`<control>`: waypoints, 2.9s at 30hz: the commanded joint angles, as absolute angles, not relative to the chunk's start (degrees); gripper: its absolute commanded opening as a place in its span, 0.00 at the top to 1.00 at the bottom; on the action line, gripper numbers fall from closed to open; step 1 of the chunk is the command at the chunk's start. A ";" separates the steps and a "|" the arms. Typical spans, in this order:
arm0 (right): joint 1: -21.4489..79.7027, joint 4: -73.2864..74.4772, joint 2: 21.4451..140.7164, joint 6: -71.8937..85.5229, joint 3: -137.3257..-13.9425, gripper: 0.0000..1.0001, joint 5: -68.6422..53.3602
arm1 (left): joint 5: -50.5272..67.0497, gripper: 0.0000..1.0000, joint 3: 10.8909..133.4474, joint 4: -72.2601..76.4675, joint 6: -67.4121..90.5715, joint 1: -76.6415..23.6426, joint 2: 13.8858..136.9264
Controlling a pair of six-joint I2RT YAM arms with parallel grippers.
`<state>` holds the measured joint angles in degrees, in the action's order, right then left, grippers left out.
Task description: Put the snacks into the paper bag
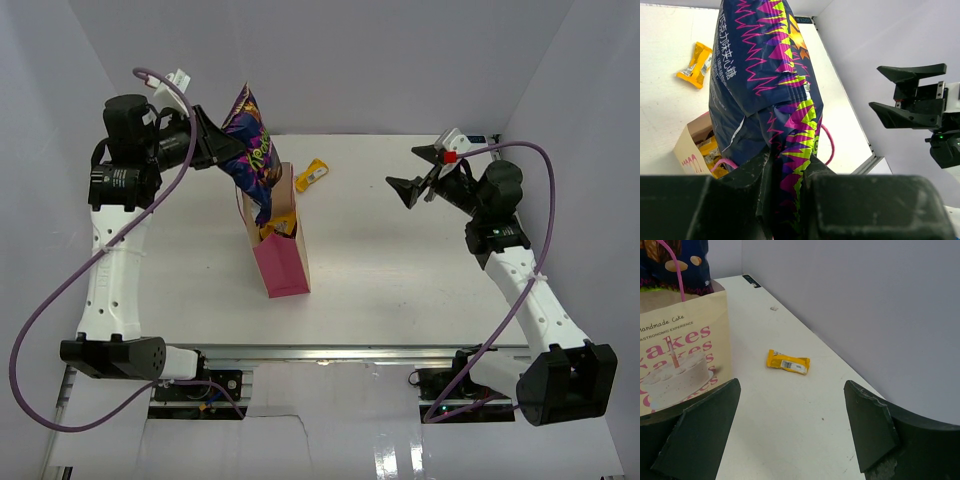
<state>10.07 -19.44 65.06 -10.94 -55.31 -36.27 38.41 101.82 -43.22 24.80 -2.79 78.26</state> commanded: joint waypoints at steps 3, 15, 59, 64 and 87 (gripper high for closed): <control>9.75 -21.71 64.16 -10.11 -54.76 0.10 -36.65 | 38.77 0.93 100.29 -35.60 23.12 -2.90 74.36; 11.51 -21.45 68.63 -3.61 -54.67 0.11 -39.11 | 38.40 0.24 103.97 -34.72 24.87 -3.25 74.88; 33.66 -8.61 151.79 29.36 -126.57 0.07 13.62 | 6.15 0.11 68.47 -29.70 25.49 -3.16 48.08; 33.75 -7.12 150.74 29.27 -123.40 0.27 13.18 | 5.45 0.11 68.12 -29.88 25.75 -3.16 47.20; 15.56 -3.79 108.93 -6.23 -92.71 0.92 -42.17 | 9.76 0.11 56.87 -25.58 29.71 -3.16 33.23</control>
